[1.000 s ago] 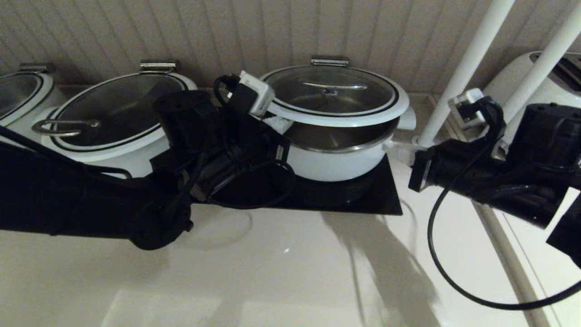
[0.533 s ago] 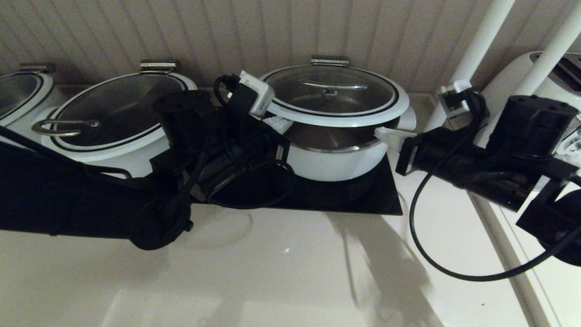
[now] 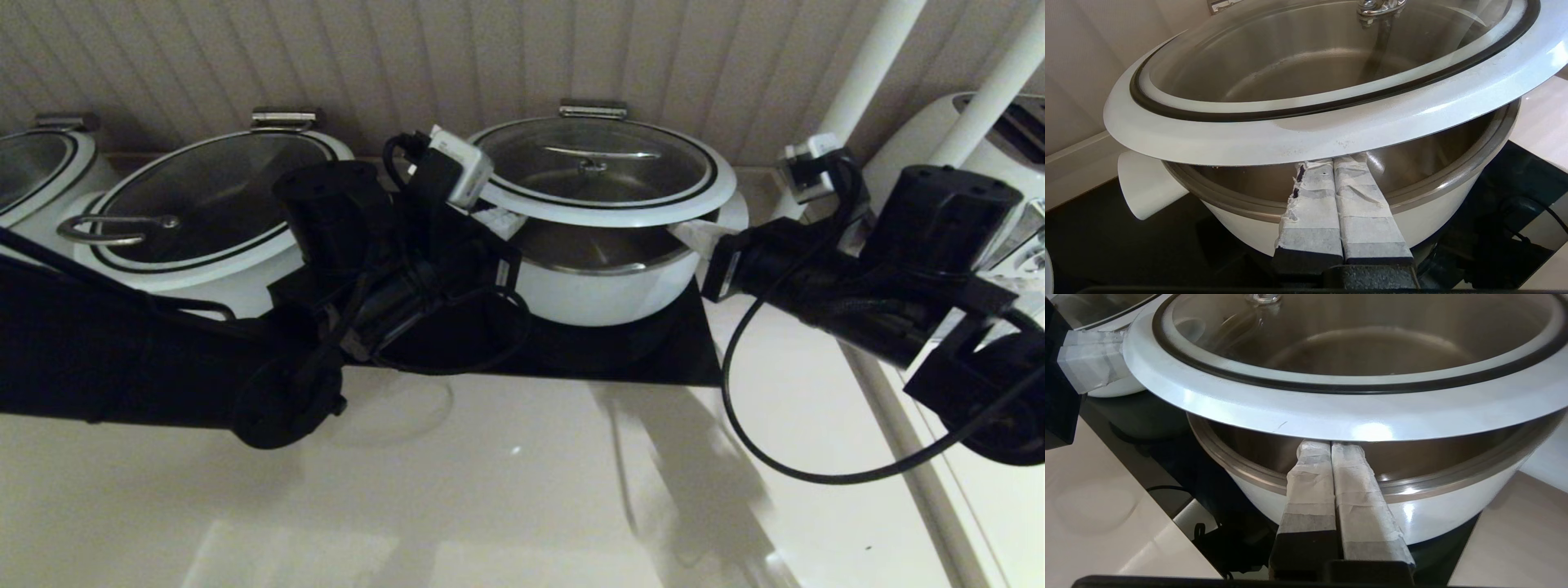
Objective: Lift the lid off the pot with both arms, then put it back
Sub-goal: Open the pot lid completely
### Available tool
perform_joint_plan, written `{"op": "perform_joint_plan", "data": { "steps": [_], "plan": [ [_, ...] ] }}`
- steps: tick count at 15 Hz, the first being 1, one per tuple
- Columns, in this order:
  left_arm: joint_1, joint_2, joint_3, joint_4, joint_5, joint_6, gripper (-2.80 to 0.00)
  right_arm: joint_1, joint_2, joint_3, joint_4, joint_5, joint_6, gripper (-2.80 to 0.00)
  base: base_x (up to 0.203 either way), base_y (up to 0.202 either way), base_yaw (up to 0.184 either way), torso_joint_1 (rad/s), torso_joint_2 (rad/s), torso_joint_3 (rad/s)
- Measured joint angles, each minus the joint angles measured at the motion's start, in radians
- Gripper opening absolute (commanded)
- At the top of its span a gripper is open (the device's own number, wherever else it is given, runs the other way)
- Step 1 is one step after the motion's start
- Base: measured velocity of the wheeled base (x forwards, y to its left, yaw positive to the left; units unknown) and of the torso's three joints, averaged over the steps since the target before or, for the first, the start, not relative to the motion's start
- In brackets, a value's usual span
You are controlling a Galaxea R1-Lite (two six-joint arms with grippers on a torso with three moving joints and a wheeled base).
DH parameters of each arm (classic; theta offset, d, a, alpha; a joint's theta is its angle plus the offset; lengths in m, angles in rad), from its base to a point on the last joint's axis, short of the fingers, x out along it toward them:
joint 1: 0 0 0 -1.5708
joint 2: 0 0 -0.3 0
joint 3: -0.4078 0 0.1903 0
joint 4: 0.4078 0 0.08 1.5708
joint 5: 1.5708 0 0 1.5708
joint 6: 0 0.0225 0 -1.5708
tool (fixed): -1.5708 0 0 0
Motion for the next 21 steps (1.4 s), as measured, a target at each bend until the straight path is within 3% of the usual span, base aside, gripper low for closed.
{"op": "perform_joint_plan", "data": {
  "steps": [21],
  "plan": [
    [0.0, -0.005, 0.001, -0.002, 0.0, 0.001, -2.8, -0.001, 0.06, -0.059, -0.054, -0.035, -0.003, -2.8, 0.0, 0.0, 0.0, 0.0, 0.0, 0.0]
  ]
}}
